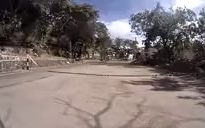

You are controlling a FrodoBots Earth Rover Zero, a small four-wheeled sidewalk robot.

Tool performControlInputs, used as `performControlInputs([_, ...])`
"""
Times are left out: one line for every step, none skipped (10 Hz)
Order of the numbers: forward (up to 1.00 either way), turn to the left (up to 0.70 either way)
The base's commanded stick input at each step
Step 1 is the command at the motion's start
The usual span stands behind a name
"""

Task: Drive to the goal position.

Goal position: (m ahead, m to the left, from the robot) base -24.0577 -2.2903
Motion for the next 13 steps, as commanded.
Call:
performControlInputs([0.00, 0.00])
performControlInputs([0.00, 0.00])
performControlInputs([0.00, 0.00])
performControlInputs([0.00, 0.00])
performControlInputs([0.00, 0.19])
performControlInputs([0.00, 0.38])
performControlInputs([0.00, 0.45])
performControlInputs([0.00, 0.45])
performControlInputs([0.00, 0.45])
performControlInputs([0.00, 0.45])
performControlInputs([0.00, 0.45])
performControlInputs([0.00, 0.45])
performControlInputs([0.00, 0.45])
